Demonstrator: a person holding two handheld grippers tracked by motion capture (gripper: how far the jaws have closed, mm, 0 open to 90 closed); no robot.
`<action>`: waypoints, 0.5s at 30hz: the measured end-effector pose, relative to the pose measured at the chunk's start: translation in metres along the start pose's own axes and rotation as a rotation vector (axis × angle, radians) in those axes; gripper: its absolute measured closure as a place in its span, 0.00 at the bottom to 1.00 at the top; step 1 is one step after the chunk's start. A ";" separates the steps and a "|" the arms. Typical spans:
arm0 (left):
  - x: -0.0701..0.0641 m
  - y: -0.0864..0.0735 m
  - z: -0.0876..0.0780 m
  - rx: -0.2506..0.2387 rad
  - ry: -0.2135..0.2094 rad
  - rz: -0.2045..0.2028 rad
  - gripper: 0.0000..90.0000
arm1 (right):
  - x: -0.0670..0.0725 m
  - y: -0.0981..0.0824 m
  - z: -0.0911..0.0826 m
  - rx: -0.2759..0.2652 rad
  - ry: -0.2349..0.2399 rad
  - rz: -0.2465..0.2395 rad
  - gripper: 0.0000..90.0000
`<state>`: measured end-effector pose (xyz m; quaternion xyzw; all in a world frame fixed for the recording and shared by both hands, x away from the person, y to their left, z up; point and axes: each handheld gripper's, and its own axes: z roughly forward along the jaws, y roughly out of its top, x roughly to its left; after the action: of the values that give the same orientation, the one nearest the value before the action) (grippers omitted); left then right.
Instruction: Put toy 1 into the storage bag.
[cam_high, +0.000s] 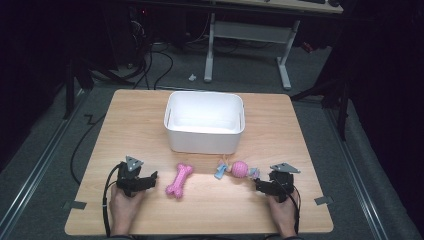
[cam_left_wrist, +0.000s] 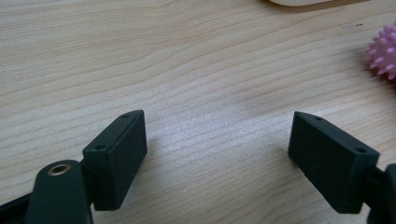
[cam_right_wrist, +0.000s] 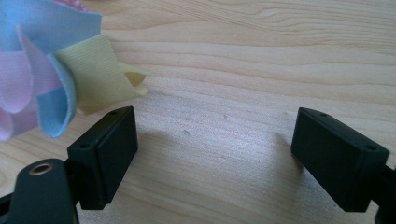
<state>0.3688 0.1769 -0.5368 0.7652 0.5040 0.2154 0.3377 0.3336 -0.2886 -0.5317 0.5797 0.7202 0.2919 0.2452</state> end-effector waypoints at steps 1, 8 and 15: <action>0.000 0.000 0.000 0.000 0.000 0.000 0.22 | 0.000 0.000 0.000 0.000 0.000 0.000 0.16; 0.000 0.000 0.000 0.000 -0.005 0.001 0.22 | 0.000 0.000 0.000 -0.002 -0.004 -0.001 0.16; 0.001 0.001 0.001 -0.001 -0.012 0.003 0.23 | 0.001 0.000 0.000 -0.001 -0.005 -0.002 0.17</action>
<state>0.3699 0.1772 -0.5367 0.7670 0.5007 0.2118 0.3407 0.3333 -0.2881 -0.5316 0.5798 0.7198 0.2905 0.2476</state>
